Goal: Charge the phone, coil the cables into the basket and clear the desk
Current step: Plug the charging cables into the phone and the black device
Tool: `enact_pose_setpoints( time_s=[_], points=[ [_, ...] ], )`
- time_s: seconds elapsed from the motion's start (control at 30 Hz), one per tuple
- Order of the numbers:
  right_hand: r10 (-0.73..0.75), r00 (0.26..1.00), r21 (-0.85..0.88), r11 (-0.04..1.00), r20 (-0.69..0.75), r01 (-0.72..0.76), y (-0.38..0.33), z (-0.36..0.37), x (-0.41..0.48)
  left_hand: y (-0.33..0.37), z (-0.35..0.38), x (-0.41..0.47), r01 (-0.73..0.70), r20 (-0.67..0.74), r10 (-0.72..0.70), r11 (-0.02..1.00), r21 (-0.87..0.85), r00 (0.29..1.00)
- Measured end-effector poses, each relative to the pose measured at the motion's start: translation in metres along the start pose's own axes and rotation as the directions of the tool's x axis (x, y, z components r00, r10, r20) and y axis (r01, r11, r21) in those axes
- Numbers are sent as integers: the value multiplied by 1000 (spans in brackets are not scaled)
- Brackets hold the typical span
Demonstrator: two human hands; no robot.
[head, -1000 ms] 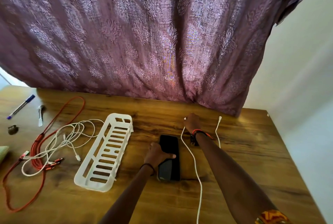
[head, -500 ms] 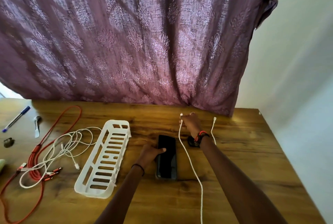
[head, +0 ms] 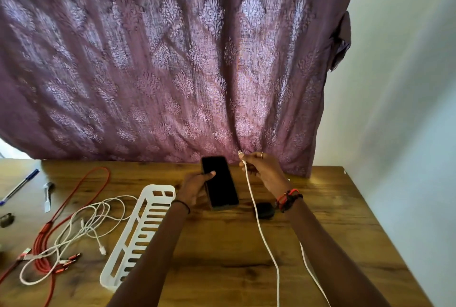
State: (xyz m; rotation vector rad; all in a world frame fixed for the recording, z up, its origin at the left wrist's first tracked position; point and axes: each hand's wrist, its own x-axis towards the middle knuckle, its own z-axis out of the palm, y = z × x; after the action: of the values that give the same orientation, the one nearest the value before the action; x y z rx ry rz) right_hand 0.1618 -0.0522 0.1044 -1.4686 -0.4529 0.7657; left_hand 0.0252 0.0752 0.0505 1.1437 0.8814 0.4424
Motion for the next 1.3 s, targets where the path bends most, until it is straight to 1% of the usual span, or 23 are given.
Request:
enact_pose_setpoints(
  time_s=[0.17,0.4,0.57,0.77,0.93,1.13,1.3],
  points=[
    [-60,996,23,998,67,59,-27,9,-21,42,-1,11,-45,-18,42,985,-164,999],
    [-91,989,-22,995,119,95,-40,19,-41,79,-11,18,9,33,1,949,-316,999],
    [-80,988,-51,995,134,88,-39,27,-46,90,-16,20,12,60,13,919,-395,998],
    [-72,989,-53,995,128,79,-37,34,-48,93,-17,18,6,74,27,912,-411,997],
    [-55,991,-42,997,121,61,-38,39,-48,92,-16,13,-17,42,35,932,-363,998],
    [-46,992,-48,997,118,52,-38,40,-51,93,-16,10,-34,54,57,936,-352,997],
    [-30,994,-66,997,104,37,-38,40,-52,95,-14,5,-80,28,93,948,-308,995]
  ],
)
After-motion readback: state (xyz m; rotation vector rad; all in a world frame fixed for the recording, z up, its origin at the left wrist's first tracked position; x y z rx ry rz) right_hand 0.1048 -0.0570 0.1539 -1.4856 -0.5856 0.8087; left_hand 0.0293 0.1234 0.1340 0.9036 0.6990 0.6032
